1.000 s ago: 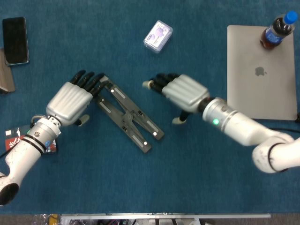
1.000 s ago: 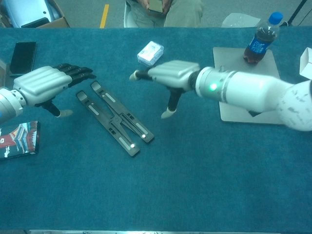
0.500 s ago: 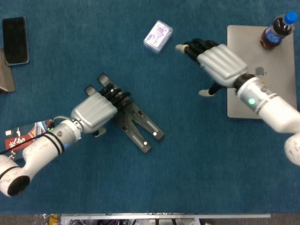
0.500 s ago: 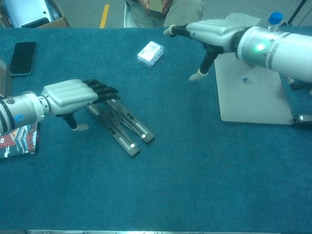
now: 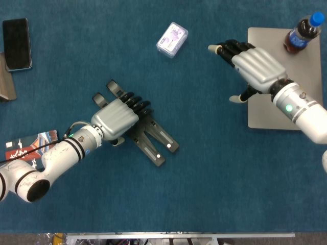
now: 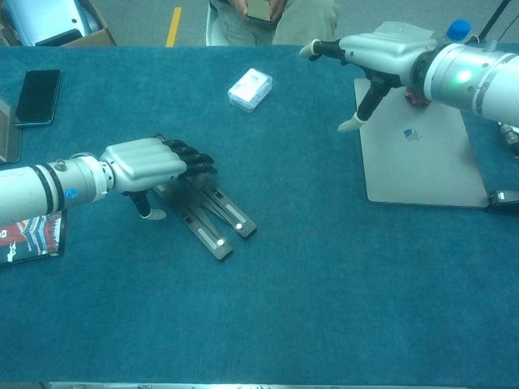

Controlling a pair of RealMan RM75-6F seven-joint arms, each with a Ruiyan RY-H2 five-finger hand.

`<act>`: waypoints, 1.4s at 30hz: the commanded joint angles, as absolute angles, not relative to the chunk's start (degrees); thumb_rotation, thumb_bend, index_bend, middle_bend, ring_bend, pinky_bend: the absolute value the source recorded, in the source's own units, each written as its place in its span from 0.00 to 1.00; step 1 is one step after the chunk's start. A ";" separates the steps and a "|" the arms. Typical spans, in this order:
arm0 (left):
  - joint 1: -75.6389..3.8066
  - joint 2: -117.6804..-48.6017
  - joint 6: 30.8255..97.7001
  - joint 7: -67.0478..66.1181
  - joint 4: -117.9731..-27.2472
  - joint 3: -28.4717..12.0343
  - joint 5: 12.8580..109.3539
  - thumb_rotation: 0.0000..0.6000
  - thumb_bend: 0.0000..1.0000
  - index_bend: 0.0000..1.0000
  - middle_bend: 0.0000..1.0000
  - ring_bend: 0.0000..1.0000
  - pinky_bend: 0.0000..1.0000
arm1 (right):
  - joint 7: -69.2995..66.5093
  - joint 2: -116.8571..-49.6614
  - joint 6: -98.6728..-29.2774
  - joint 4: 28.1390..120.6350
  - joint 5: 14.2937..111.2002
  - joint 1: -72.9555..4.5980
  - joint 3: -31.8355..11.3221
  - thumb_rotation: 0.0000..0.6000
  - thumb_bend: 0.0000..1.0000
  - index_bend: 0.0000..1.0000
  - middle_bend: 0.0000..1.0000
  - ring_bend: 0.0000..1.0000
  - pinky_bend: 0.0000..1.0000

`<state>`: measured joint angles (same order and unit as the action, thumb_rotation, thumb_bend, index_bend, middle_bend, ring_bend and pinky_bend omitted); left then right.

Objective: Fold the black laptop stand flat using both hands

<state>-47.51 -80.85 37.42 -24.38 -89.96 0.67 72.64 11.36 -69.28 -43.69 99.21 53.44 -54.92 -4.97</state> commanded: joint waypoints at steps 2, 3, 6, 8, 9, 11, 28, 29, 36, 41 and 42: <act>-47.60 -81.29 37.88 -24.15 -89.27 1.00 72.47 1.00 0.25 0.00 0.09 0.01 0.03 | 10.98 -69.49 -43.33 98.85 53.96 -54.66 -5.24 1.00 0.09 0.00 0.09 0.00 0.14; -47.56 -81.32 38.06 -24.01 -89.23 1.08 72.55 1.00 0.25 0.00 0.10 0.01 0.03 | 10.96 -69.56 -43.26 98.78 54.04 -54.63 -5.29 1.00 0.09 0.00 0.09 0.00 0.14; -47.35 -81.46 38.71 -23.12 -89.14 1.33 73.10 1.00 0.25 0.01 0.14 0.04 0.03 | 10.86 -69.87 -43.08 98.55 54.18 -54.51 -5.50 1.00 0.09 0.00 0.09 0.00 0.14; -47.38 -81.54 38.60 -22.63 -89.10 1.53 73.14 1.00 0.25 0.02 0.15 0.05 0.03 | 10.88 -70.09 -42.87 98.39 54.17 -54.48 -5.56 1.00 0.09 0.00 0.09 0.00 0.14; -47.42 -81.61 38.55 -22.48 -89.05 1.60 73.14 1.00 0.25 0.02 0.15 0.05 0.03 | 10.91 -70.17 -42.79 98.35 54.16 -54.48 -5.58 1.00 0.09 0.00 0.09 0.00 0.14; -47.47 -81.81 38.47 -22.20 -88.87 1.73 73.10 1.00 0.25 0.02 0.15 0.05 0.03 | 11.00 -70.30 -42.74 98.34 54.16 -54.45 -5.64 1.00 0.09 0.00 0.09 0.00 0.14; -47.50 -83.23 38.83 -19.44 -87.57 2.66 74.50 1.00 0.26 0.07 0.19 0.07 0.03 | 11.37 -71.05 -42.59 98.06 53.77 -54.08 -6.17 1.00 0.09 0.00 0.09 0.00 0.14; -47.51 -83.28 38.81 -19.17 -87.50 2.67 74.63 1.00 0.26 0.08 0.20 0.08 0.03 | 11.31 -71.05 -42.59 98.06 53.74 -54.04 -6.22 1.00 0.09 0.00 0.09 0.00 0.14; -47.36 -83.67 39.51 -16.33 -87.03 2.69 76.69 1.00 0.31 0.14 0.27 0.16 0.04 | 11.22 -71.23 -42.48 97.76 53.64 -53.84 -6.37 1.00 0.09 0.00 0.09 0.00 0.14; -47.33 -83.64 39.73 -14.84 -86.87 2.82 77.80 1.00 0.33 0.15 0.31 0.19 0.04 | 11.18 -71.38 -42.34 97.62 53.56 -53.83 -6.57 1.00 0.09 0.00 0.09 0.00 0.14; -47.29 -83.66 39.74 -14.47 -86.87 2.83 77.90 1.00 0.33 0.16 0.32 0.19 0.04 | 11.18 -71.38 -42.33 97.62 53.55 -53.83 -6.60 1.00 0.09 0.00 0.09 0.00 0.14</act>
